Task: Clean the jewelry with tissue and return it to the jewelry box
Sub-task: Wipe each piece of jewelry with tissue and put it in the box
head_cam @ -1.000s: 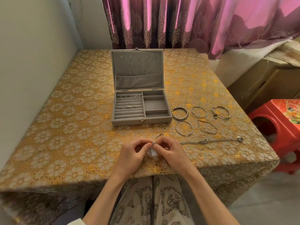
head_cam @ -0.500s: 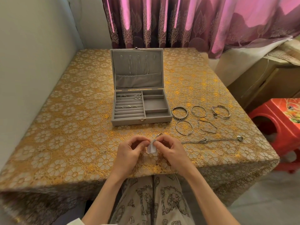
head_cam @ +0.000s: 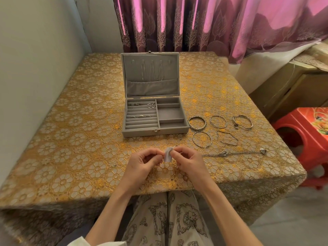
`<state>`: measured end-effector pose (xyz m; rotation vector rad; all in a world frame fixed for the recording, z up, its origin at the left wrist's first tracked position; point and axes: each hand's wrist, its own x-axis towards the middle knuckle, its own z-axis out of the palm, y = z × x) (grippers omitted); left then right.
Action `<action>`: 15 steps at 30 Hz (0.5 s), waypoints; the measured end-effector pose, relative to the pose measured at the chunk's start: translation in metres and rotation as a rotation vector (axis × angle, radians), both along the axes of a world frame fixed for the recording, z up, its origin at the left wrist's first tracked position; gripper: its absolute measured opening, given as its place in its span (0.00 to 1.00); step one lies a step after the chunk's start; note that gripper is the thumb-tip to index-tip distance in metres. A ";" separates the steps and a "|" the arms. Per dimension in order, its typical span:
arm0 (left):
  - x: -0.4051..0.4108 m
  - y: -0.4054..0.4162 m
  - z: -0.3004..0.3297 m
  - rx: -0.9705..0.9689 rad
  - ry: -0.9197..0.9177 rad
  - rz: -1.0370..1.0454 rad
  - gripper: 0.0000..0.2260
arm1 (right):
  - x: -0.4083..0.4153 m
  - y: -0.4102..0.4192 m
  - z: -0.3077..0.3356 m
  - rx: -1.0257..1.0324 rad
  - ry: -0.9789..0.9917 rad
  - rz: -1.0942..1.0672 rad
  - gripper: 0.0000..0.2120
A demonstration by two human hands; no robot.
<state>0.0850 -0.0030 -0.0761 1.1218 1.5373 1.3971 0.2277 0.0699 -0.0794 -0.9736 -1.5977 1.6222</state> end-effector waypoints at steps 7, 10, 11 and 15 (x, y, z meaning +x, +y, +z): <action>0.000 0.002 -0.002 0.004 -0.001 -0.018 0.08 | 0.001 0.001 0.000 0.053 -0.059 0.070 0.04; 0.002 0.002 -0.002 -0.002 -0.003 -0.014 0.08 | 0.002 0.001 -0.002 0.064 -0.069 0.097 0.03; 0.002 0.002 -0.003 -0.004 -0.010 -0.012 0.08 | 0.002 0.002 -0.002 0.069 -0.068 0.103 0.03; 0.004 0.003 -0.003 -0.013 0.015 -0.017 0.08 | 0.001 0.003 -0.004 0.134 -0.112 0.150 0.03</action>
